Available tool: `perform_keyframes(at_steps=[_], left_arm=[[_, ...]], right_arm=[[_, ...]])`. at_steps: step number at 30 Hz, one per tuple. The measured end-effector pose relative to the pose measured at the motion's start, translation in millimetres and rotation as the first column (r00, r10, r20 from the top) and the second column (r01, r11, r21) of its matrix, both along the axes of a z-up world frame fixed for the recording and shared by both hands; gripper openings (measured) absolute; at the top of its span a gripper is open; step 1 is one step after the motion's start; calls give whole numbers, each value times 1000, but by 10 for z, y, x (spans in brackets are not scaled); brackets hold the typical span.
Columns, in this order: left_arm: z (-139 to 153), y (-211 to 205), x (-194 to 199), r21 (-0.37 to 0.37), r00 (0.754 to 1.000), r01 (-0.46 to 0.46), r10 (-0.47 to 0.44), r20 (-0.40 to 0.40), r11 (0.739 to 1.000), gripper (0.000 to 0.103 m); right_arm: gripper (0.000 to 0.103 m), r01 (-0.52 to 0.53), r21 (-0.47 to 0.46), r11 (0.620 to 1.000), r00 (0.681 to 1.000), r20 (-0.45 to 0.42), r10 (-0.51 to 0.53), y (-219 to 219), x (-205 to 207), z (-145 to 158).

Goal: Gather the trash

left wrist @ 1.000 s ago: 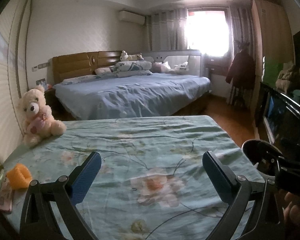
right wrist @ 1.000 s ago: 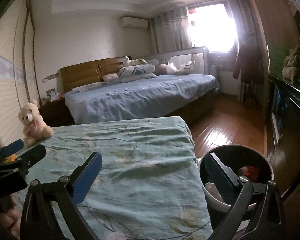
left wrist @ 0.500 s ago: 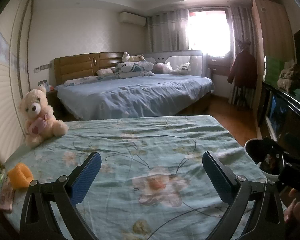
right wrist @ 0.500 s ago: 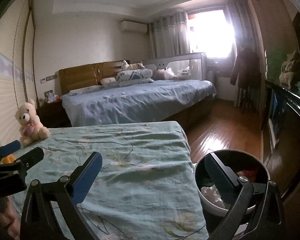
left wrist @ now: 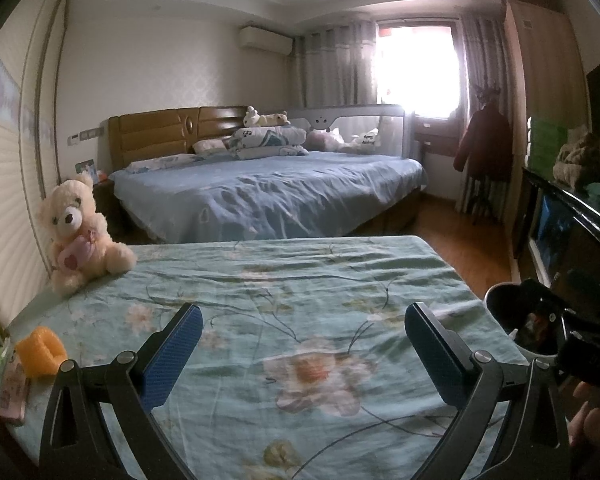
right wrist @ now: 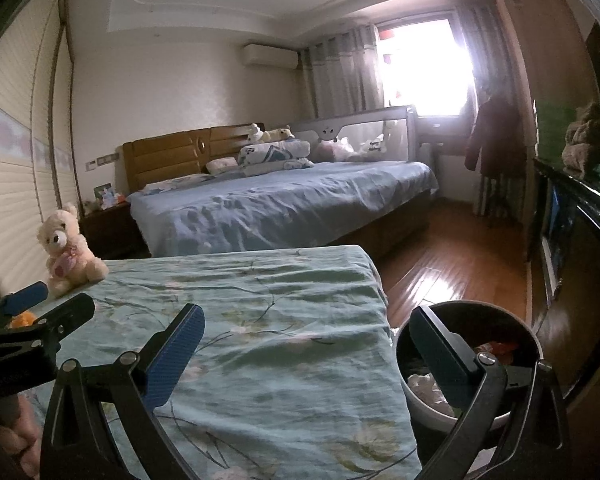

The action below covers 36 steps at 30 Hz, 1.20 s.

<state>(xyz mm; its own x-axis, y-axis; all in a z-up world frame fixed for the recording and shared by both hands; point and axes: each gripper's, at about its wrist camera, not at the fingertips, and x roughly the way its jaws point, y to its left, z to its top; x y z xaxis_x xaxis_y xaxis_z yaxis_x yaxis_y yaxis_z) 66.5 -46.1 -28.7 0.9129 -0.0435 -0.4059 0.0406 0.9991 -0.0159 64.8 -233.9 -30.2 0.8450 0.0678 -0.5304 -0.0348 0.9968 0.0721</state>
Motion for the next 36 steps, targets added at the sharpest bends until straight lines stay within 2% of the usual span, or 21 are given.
perform_keyframes(at_steps=[11,36], left_arm=[[25,-28,-55,9,1000,5,-5,30,1000,102],[37,-28,-55,5,1000,16,-16,18,1000,102]], right_arm=[[103,-8,6,1000,1000,4,8,16,-11,31],[103,-11,11,1000,1000,9,11,50,-32,76]])
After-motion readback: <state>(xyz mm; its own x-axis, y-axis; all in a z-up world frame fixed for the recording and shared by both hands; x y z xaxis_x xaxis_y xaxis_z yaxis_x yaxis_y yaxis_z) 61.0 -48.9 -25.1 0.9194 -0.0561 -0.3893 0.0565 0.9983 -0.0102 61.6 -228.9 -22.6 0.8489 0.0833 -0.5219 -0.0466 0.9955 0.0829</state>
